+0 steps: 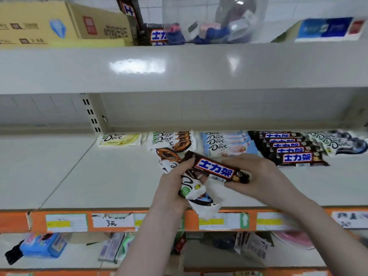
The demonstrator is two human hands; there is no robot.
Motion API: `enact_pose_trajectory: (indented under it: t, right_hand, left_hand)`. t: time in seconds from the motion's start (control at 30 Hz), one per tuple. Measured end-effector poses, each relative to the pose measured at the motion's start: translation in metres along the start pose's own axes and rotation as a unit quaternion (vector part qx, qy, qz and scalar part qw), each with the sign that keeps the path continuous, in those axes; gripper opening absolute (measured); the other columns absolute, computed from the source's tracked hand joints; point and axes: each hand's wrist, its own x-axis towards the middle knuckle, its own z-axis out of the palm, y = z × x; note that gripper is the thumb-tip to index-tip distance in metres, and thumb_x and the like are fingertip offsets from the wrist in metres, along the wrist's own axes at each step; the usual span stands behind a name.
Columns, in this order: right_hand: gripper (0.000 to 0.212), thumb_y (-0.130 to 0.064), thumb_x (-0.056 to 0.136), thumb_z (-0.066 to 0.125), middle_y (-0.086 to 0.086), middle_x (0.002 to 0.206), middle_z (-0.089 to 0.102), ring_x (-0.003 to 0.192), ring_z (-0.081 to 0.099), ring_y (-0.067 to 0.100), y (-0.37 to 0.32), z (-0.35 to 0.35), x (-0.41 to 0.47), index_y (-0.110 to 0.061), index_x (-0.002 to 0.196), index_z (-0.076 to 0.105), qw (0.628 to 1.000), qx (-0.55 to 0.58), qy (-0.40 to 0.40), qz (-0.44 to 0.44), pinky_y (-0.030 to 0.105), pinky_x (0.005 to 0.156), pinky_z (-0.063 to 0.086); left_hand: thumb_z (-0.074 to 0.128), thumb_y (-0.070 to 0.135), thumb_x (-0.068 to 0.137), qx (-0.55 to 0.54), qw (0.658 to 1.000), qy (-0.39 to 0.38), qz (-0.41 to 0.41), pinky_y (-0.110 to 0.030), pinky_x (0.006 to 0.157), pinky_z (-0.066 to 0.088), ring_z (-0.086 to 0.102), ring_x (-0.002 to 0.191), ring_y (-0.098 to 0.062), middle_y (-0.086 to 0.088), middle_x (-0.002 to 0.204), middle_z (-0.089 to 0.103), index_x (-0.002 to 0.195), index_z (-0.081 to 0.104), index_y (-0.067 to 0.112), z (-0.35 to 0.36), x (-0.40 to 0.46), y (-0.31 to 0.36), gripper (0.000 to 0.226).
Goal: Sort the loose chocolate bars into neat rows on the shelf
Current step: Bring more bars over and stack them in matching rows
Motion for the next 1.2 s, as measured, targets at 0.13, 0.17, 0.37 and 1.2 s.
enact_pose_trajectory:
  t: [0.13,0.17,0.37,1.2]
  right_hand:
    - [0.043,-0.020,0.068,0.079,-0.002,0.093,0.072,0.085,0.065,0.019,0.037,-0.029,-0.028,-0.021,0.109,0.066,1.000,-0.005,0.022,-0.014,0.036,0.072,0.054]
    - [0.044,-0.019,0.067,0.079,-0.001,0.092,0.071,0.083,0.065,0.020,0.047,-0.036,-0.036,-0.019,0.109,0.066,0.999,-0.017,0.025,-0.015,0.035,0.071,0.054]
    - [0.046,-0.011,0.059,0.085,0.006,0.090,0.072,0.083,0.068,0.024,0.105,-0.074,-0.072,-0.008,0.103,0.070,0.996,-0.084,0.040,-0.013,0.036,0.076,0.053]
    - [0.042,-0.022,0.084,0.063,-0.002,0.121,0.058,0.112,0.046,0.017,0.199,-0.089,-0.082,-0.019,0.126,0.054,0.993,-0.099,-0.049,0.043,0.026,0.093,0.033]
  left_hand:
    - [0.060,0.001,0.081,0.000,1.000,-0.008,-0.025,-0.039,0.068,0.057,0.069,0.062,-0.025,-0.018,0.077,0.070,0.084,0.066,0.000,0.038,0.001,-0.037,0.006]
    - [0.061,0.002,0.081,0.005,0.999,-0.006,-0.032,-0.039,0.069,0.057,0.070,0.062,-0.025,-0.018,0.077,0.070,0.085,0.066,0.000,0.047,0.001,-0.047,0.007]
    - [0.060,0.009,0.085,0.040,0.998,0.027,-0.031,-0.030,0.051,0.057,0.062,0.055,-0.023,-0.013,0.068,0.060,0.082,0.061,0.001,0.084,0.002,-0.092,0.008]
    - [0.053,0.007,0.088,-0.014,0.998,0.061,0.007,-0.037,0.079,0.050,0.056,0.053,-0.015,-0.005,0.060,0.052,0.070,0.050,0.009,0.123,0.011,-0.140,0.018]
